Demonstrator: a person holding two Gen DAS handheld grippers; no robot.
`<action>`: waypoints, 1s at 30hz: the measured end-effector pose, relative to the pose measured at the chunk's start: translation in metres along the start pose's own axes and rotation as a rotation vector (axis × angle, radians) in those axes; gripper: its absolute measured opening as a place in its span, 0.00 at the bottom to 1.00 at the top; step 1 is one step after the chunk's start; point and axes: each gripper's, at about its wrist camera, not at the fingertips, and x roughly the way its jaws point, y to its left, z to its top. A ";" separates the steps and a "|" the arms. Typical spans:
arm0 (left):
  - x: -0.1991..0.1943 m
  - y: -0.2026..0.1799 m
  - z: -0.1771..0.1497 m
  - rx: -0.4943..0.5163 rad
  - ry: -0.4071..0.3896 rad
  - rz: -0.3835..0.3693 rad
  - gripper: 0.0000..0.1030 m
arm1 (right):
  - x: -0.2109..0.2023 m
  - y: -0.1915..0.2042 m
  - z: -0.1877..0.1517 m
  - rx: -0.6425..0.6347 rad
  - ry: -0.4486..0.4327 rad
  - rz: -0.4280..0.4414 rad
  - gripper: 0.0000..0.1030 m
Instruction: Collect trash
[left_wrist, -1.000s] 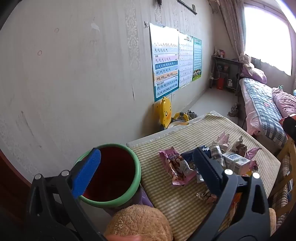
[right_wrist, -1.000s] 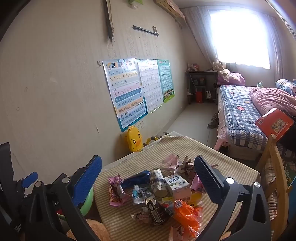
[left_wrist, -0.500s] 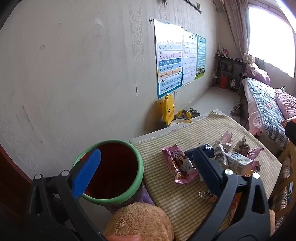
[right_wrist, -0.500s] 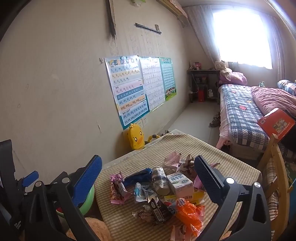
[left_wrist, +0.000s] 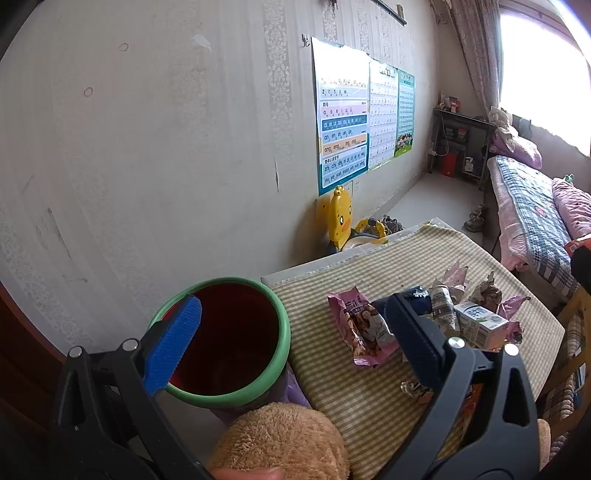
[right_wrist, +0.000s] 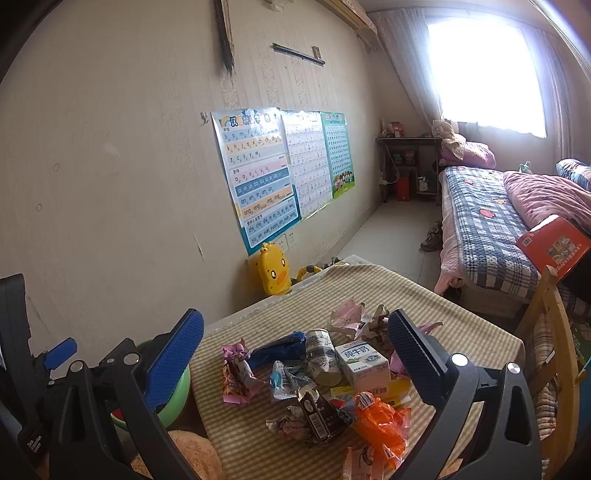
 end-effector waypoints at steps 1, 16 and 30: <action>0.000 0.000 0.000 0.000 0.001 0.001 0.95 | 0.000 0.000 0.000 0.000 0.000 0.000 0.93; 0.003 0.003 0.001 -0.002 0.008 0.008 0.95 | 0.001 0.003 0.000 -0.003 0.004 0.000 0.93; 0.006 0.003 0.002 -0.003 0.016 0.019 0.95 | 0.005 0.007 -0.001 -0.007 0.013 0.005 0.93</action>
